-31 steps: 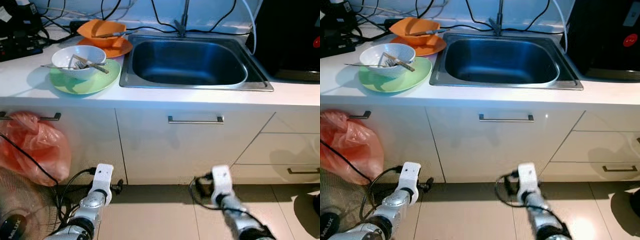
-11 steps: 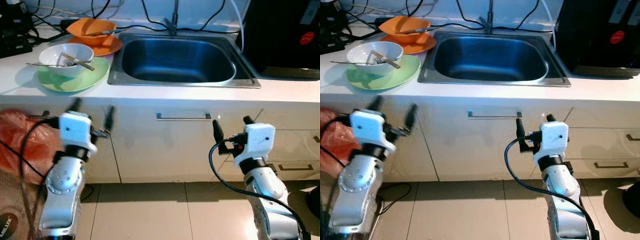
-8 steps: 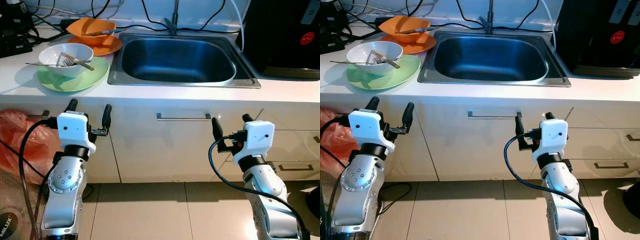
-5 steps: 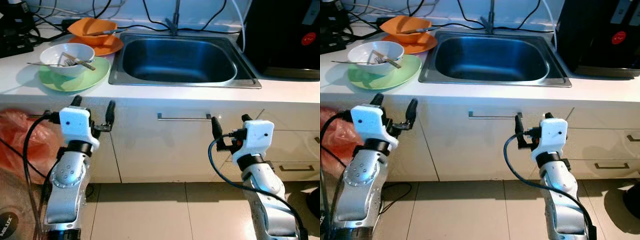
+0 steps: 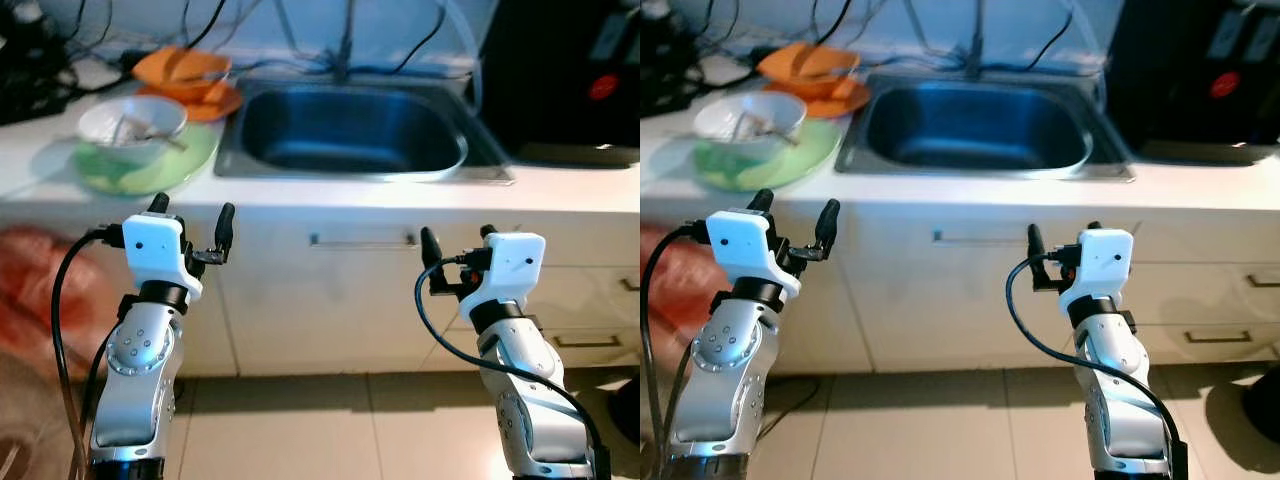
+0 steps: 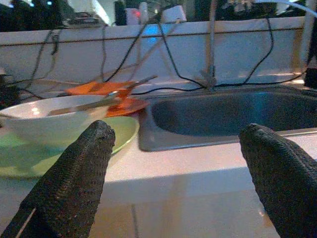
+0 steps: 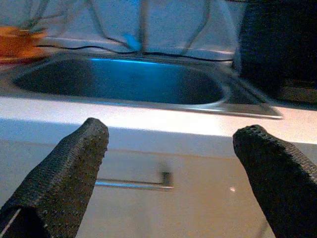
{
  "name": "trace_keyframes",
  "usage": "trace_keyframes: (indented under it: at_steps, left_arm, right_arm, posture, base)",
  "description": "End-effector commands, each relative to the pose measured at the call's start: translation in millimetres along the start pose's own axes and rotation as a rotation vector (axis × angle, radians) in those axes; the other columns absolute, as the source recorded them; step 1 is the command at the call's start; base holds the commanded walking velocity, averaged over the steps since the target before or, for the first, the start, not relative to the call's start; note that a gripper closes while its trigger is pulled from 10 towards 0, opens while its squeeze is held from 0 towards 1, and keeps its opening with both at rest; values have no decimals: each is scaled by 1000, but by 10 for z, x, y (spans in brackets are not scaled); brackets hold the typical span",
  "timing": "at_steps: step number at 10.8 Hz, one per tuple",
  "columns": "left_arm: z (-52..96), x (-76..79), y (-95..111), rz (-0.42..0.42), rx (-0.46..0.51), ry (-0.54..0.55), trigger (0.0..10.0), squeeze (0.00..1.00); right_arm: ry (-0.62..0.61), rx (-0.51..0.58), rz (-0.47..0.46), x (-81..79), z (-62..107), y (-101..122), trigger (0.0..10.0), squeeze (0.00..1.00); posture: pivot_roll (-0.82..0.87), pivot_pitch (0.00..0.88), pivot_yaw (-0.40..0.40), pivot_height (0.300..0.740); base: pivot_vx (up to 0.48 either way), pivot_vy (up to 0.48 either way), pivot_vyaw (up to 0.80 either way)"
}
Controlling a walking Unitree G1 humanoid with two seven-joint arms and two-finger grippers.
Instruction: Kitchen organization
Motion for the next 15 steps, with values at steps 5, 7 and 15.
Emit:
trace_keyframes:
  at_steps: [5,7,15]
  left_arm:
    - [-55,39,-1,5,-11,-13,10000,0]
    - [-55,16,1,5,-9,-2,10000,0]
    - [-78,-72,-10,21,-15,31,10000,0]
  right_arm:
    - [38,-38,-37,-44,14,-59,10000,0]
    - [41,-20,1,-56,9,-25,10000,0]
    - [30,-19,-10,-36,-10,8,10000,0]
  posture:
    - [16,4,-49,740]
    - [19,0,-52,740]
    - [20,0,-44,740]
  base:
    - [145,-155,0]
    - [304,-369,0]
    - [82,-82,0]
Point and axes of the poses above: a point about 5 cm out from each wrist's last joint towards the gripper, its own z axis pointing back from the gripper into the wrist, its own y axis along the axis of the wrist's last joint, x = y × z, the point moved 5 cm from there along -z, pointing out of the wrist towards the gripper, and after that the axes turned 4 degrees about z, right-handed, at the moved point
